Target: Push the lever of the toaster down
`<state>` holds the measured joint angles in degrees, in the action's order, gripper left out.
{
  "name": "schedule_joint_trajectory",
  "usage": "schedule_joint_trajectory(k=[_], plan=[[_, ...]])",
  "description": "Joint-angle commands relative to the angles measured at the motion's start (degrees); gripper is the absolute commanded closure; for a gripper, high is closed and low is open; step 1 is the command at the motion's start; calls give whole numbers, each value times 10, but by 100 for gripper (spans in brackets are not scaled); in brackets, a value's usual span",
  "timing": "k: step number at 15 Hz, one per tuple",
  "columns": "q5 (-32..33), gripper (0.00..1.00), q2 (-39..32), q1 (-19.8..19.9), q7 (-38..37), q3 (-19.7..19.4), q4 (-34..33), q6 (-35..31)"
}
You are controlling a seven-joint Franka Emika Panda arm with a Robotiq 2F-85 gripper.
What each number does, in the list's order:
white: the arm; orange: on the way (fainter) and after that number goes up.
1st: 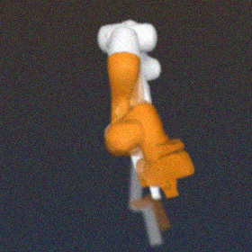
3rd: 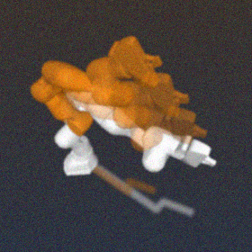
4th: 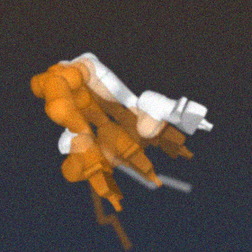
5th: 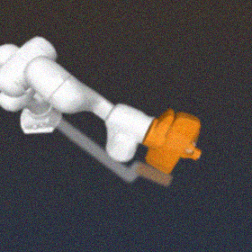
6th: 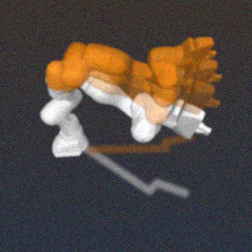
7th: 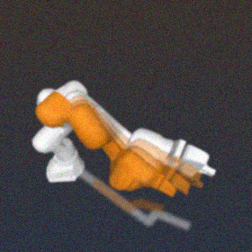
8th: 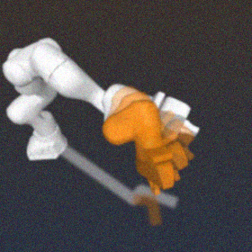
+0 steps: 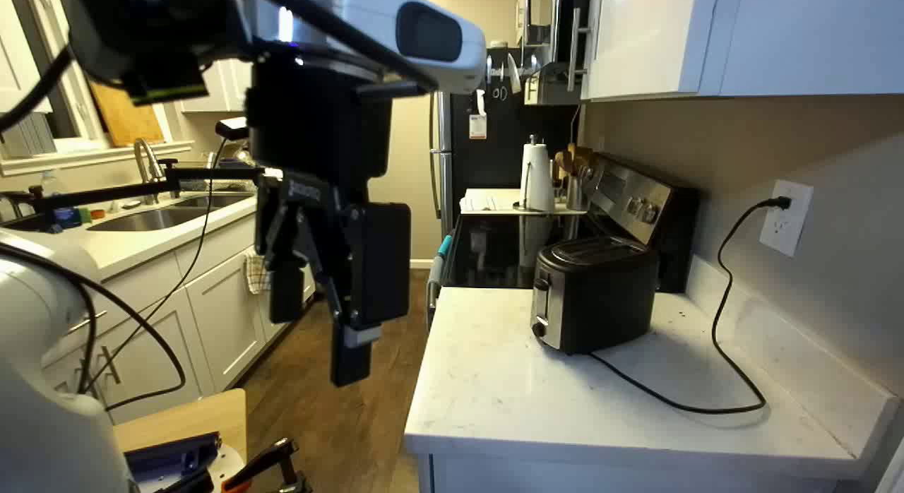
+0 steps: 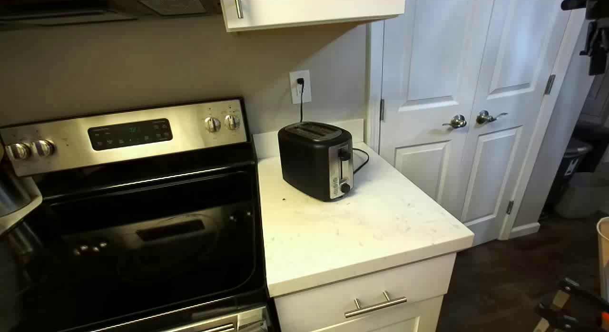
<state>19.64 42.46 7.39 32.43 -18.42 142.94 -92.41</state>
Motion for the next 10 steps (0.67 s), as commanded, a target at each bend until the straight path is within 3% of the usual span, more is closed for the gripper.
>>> schedule_joint_trajectory(k=[1,4,10], plan=[[2,0,1,-4,-2,-3,-1,2],[4,0,-13,-7,-8,-7,2,-25],[-24,0,-107,-14,-40,-26,2,-216]])
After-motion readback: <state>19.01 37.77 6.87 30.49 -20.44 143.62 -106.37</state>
